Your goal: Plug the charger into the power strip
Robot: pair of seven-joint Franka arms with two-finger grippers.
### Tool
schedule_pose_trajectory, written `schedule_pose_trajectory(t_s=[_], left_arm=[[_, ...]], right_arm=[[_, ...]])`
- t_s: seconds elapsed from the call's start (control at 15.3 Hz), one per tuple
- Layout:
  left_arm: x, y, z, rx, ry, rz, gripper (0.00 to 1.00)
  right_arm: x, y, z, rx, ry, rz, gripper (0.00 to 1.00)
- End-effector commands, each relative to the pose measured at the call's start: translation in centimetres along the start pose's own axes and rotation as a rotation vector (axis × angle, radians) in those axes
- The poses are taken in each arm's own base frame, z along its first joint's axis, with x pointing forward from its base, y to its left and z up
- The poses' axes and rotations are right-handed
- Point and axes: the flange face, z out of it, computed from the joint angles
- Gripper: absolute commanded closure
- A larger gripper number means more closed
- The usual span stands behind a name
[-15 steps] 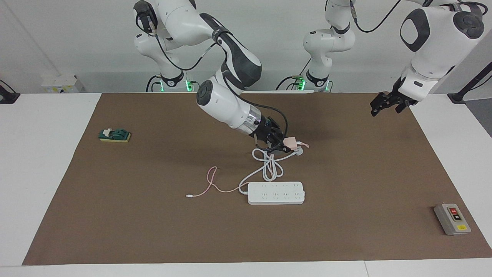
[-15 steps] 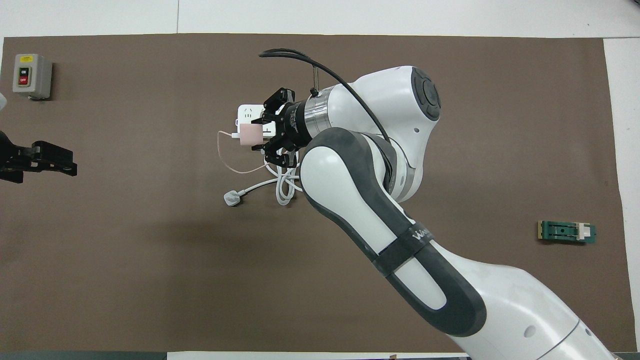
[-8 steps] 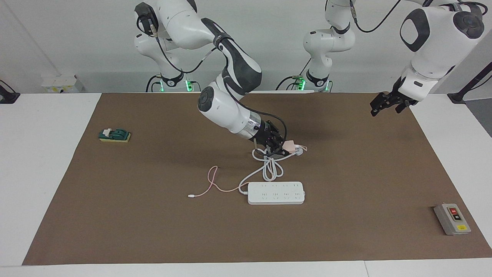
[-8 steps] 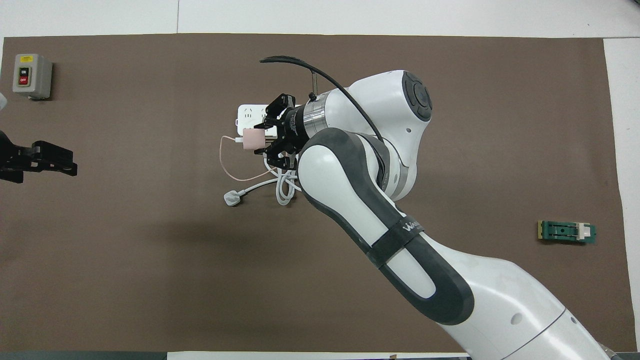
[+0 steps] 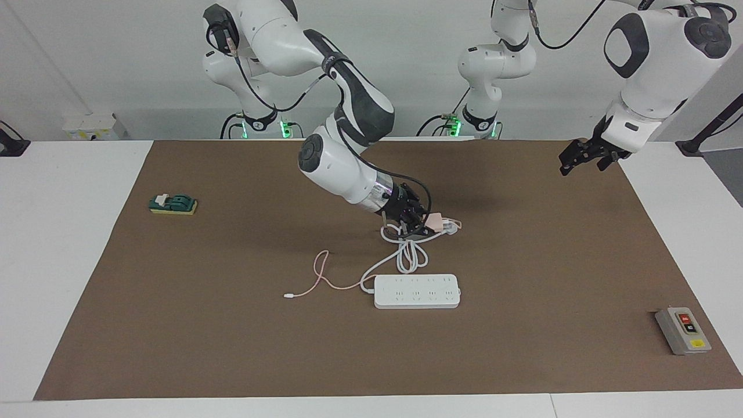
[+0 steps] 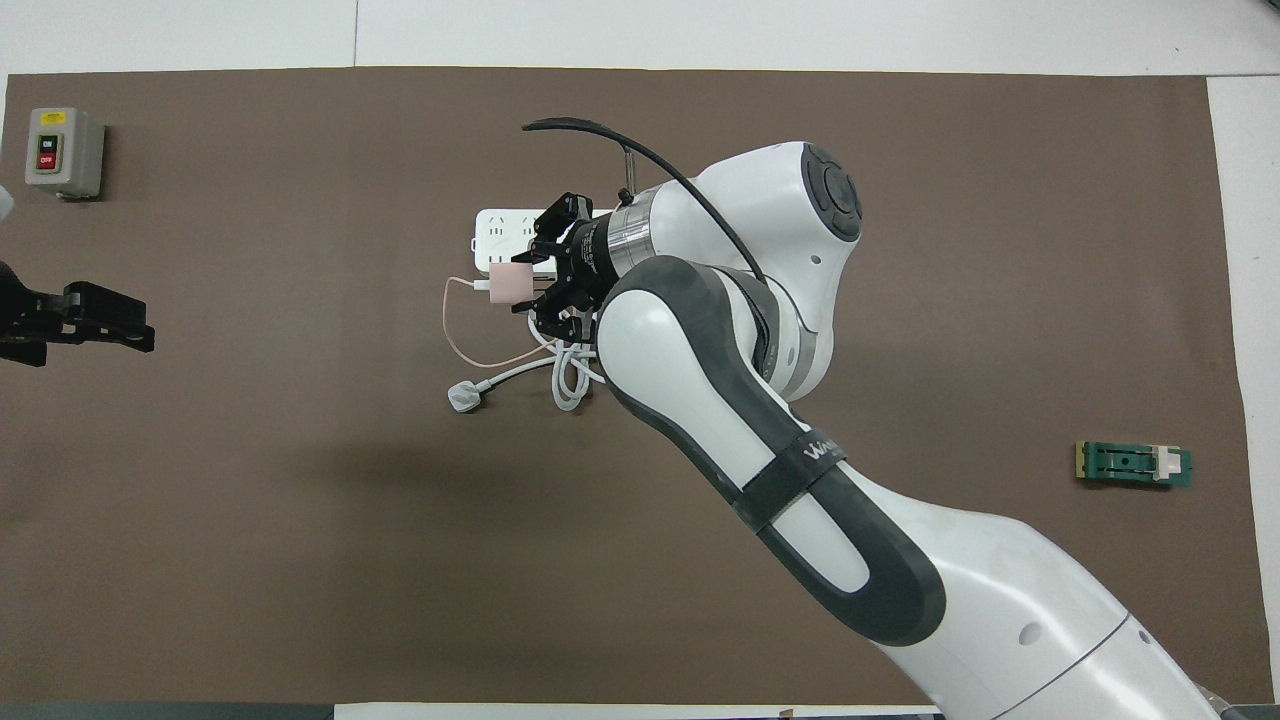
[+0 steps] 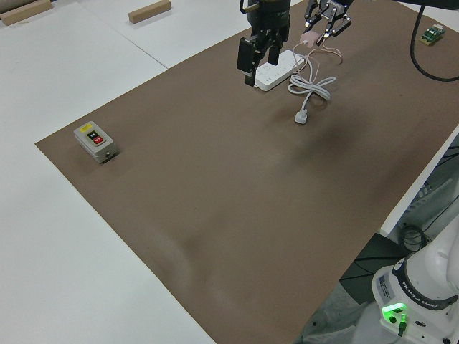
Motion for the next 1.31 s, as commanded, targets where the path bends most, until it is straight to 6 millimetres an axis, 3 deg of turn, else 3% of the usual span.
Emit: schedule_pose_trajectory(t_s=[0.0,0.2,0.59,1.24], left_arm=[[-0.3,-0.2,-0.4,-0.011,0.014,0.003,0.0],[-0.3,-0.2,-0.4,-0.011,0.014,0.003,0.0],[-0.3,-0.2,-0.4,-0.011,0.014,0.003,0.0],[-0.3,-0.2,-0.4,-0.011,0.014,0.003,0.0]], right_arm=[[-0.2,0.0,-0.5,-0.01,0.023,0.004,1.0],[-0.6,0.1,-0.8,-0.032,0.018,0.0,1.0],[0.2,-0.7,-3.9,-0.049,0.016,0.026,1.0],[0.3,-0.7,-3.9,-0.059,0.035,0.02,1.0]])
